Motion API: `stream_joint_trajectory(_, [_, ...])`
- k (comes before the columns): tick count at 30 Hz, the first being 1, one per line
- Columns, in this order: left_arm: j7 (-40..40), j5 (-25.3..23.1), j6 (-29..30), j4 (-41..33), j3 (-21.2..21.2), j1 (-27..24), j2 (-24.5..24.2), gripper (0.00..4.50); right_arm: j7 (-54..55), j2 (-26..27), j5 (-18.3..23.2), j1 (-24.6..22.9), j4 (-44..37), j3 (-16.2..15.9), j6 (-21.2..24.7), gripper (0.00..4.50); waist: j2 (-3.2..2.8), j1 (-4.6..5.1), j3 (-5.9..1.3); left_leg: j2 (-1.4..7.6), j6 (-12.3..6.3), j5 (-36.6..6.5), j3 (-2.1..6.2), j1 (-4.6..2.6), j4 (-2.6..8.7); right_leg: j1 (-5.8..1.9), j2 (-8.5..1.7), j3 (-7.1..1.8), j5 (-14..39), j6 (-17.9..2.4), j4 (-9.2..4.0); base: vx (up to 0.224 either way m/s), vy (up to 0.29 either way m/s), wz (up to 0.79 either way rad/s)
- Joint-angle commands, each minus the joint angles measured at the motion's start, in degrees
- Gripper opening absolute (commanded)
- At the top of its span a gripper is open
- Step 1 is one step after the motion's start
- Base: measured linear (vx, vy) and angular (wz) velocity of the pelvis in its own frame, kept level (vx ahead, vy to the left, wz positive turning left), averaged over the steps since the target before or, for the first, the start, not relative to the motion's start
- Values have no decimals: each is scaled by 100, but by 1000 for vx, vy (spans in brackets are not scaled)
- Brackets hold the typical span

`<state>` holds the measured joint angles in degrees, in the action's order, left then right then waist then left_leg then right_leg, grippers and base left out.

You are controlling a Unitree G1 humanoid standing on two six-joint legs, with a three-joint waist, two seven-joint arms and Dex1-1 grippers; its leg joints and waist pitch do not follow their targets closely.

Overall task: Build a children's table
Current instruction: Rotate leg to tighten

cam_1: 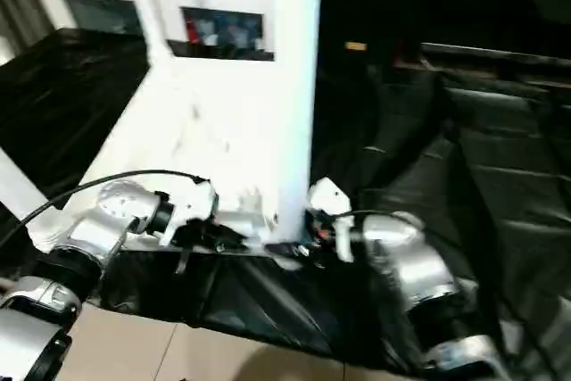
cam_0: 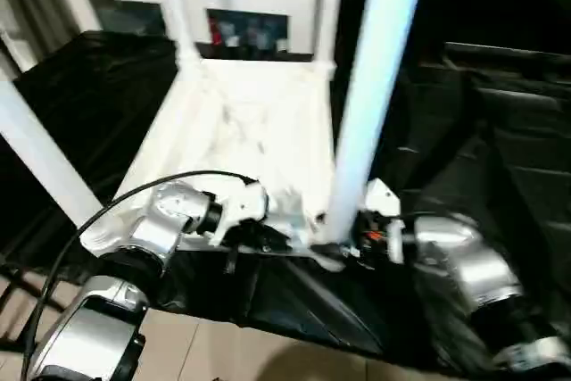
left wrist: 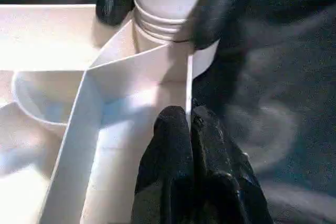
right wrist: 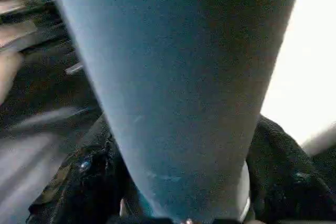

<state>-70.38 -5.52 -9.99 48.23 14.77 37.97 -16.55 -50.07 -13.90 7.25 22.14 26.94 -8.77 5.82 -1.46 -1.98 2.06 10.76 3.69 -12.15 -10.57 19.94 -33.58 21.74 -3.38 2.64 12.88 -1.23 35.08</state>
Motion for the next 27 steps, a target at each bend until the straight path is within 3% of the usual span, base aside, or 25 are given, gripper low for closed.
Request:
stream_joint_trajectory(1, [468,-116,221,64,151,-52,376,0,1023,205,-412,-1,352,-14,28,268,39,5,-187,280,-5,-1359,134,-44,455,-183,-530,-286,1947,-1107,-569,0,0,0])
stream_joint_trajectory(2, [569,-132,254,59,146,-51,420,0,1189,255,-431,3,389,26,47,267,36,43,-175,279,7,-1353,153,-2,481,-195,-519,-282,2005,-1041,-572,0,0,0])
stream_joint_trajectory(5, [1299,-297,483,36,200,-59,845,0,2407,700,-482,90,657,332,136,265,34,67,-185,287,41,-1483,143,-51,478,-135,-512,-308,1953,-1031,-596,0,0,0])
stream_joint_trajectory(7, [1670,-331,605,60,201,-38,1071,0,2885,936,-500,136,742,421,175,264,49,61,-183,271,-11,-1467,137,-39,474,-137,-503,-317,1893,-1020,-594,0,0,0])
stream_joint_trajectory(13, [2034,-433,705,47,290,-15,1416,0,3428,1443,-644,233,889,352,-84,263,27,47,-203,258,-106,-1271,134,-9,463,-153,-504,-325,1530,-1013,-578,0,0,0])
stream_joint_trajectory(15, [2002,-431,645,19,288,-30,1398,0,3418,1414,-638,249,854,384,-223,318,21,42,-209,255,-182,-1199,132,11,455,-170,-508,-326,1393,-1021,-568,0,0,0])
stream_joint_trajectory(19, [1741,-371,441,-51,228,-85,1163,0,2727,1073,-413,266,655,459,-293,341,26,42,-214,255,-265,-1191,128,20,449,-185,-496,-317,1273,-1057,-556,0,0,0])
stream_joint_trajectory(22, [1283,-258,236,-90,214,-149,899,0,1695,619,-264,173,421,253,-282,350,41,20,-227,264,-401,-1062,123,29,423,-211,-500,-315,1010,-1146,-529,0,0,0])
stream_joint_trajectory(24, [1040,-218,105,-88,201,-167,754,0,1005,352,-170,68,260,92,-297,350,53,6,-251,251,-563,-762,111,69,380,-260,-494,-308,459,-1239,-471,0,0,0])
stream_joint_trajectory(27, [696,-151,42,-89,182,-170,576,0,123,24,21,-82,5,-104,-287,350,39,-14,-268,267,-706,-507,96,67,358,-268,-491,-290,-119,-1389,-405,0,0,0])
